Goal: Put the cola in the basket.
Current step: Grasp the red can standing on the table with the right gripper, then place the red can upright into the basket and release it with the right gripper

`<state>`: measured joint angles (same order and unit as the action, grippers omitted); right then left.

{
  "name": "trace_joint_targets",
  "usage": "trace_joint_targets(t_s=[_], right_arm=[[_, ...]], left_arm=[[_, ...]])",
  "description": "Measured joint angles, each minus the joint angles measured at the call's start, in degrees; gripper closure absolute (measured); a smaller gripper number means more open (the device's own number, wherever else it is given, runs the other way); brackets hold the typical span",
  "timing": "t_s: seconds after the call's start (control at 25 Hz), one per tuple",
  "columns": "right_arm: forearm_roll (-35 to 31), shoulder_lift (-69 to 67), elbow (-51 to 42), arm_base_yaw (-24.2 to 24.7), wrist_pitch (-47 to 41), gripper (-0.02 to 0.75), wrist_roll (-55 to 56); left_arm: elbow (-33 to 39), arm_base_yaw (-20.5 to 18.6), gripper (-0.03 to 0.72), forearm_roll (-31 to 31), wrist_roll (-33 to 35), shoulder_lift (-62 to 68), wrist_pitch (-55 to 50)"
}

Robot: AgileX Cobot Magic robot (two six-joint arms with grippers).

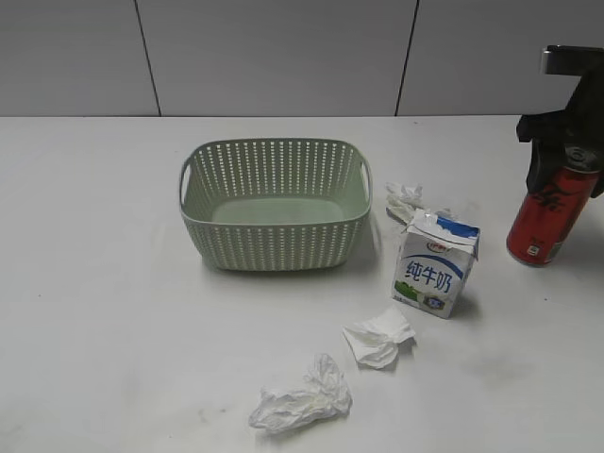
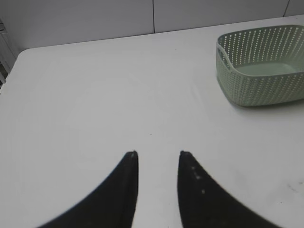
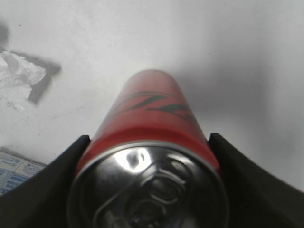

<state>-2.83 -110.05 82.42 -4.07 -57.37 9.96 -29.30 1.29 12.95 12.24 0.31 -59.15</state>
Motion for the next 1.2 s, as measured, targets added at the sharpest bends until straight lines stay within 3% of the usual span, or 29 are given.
trace_joint_targets(t_s=[0.32,0.6,0.92,1.2], right_arm=[[0.0,0.07,1.02,0.0,-1.12,0.217,-0.38],[3.4,2.63,12.11,-2.15,-7.66,0.217,-3.43],[6.06,2.64,24.95,-13.07,-12.41,0.217,-4.2],[4.67,1.37,28.92,-24.44,-12.03,0.217,-4.57]], left_arm=[[0.0,0.0,0.459,0.0,0.0,0.0,0.0],[0.0,0.0,0.459,0.0,0.0,0.0,0.0],[0.0,0.0,0.459,0.0,0.0,0.0,0.0],[0.0,0.0,0.459,0.0,0.0,0.0,0.0]])
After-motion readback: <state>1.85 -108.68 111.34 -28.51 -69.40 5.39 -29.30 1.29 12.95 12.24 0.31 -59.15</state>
